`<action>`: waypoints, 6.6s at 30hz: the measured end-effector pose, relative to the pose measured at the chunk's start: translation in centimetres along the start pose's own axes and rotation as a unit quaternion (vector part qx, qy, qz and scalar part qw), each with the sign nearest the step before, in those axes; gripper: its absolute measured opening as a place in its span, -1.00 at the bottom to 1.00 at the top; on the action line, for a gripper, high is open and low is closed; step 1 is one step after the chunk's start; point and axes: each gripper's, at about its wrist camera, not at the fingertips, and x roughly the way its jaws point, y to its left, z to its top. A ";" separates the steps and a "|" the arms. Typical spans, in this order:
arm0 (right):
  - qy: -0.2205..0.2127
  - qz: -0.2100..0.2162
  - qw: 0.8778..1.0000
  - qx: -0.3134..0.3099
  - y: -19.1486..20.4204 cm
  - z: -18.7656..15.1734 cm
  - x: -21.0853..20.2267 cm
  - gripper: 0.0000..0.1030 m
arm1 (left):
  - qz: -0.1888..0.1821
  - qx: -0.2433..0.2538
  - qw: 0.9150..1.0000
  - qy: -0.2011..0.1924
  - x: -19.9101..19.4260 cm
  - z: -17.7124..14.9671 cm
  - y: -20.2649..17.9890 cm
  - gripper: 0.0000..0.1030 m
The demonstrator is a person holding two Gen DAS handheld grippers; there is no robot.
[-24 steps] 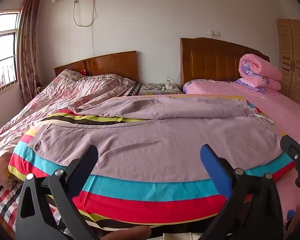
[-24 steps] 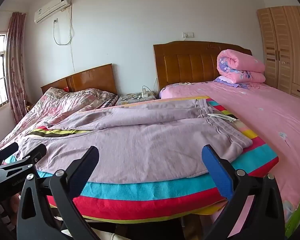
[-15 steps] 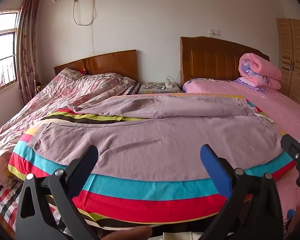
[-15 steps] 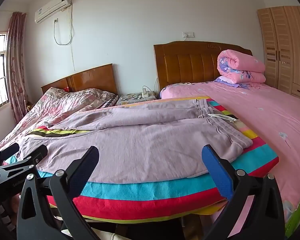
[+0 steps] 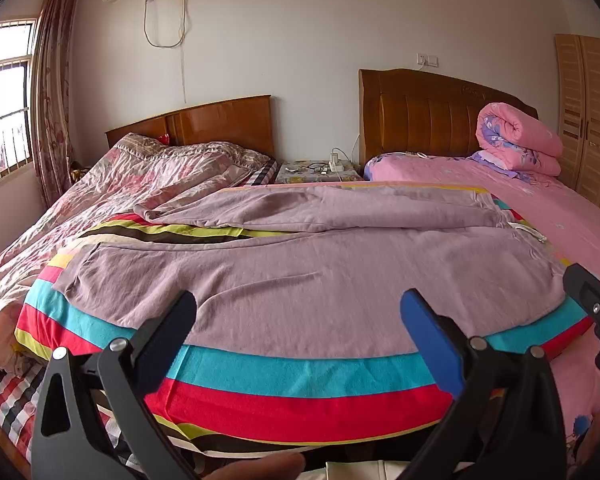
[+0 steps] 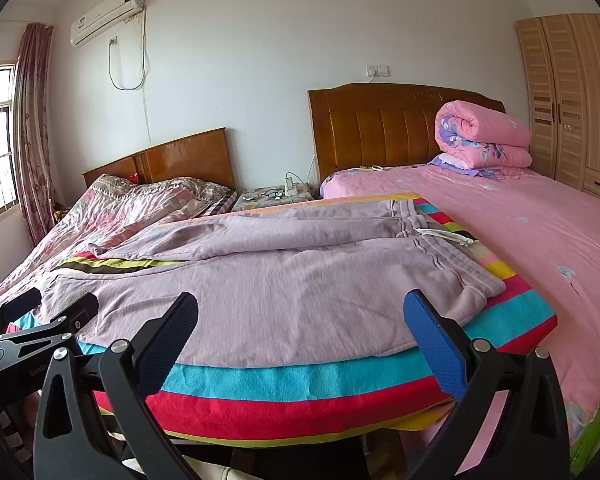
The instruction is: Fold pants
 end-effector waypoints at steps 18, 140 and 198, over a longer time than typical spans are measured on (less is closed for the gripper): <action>0.005 -0.001 1.000 -0.004 0.1 -0.2 0.4 0.92 | -0.001 -0.001 1.000 0.001 0.0 -0.1 0.1 0.97; 0.113 0.156 0.923 -0.333 2.1 9.8 24.3 -0.76 | -0.271 -0.308 0.855 0.318 40.7 15.8 3.2 0.76; 0.157 0.084 0.948 0.264 -21.1 7.3 16.8 -0.81 | -0.268 -0.213 0.931 0.128 19.6 13.8 12.5 -0.79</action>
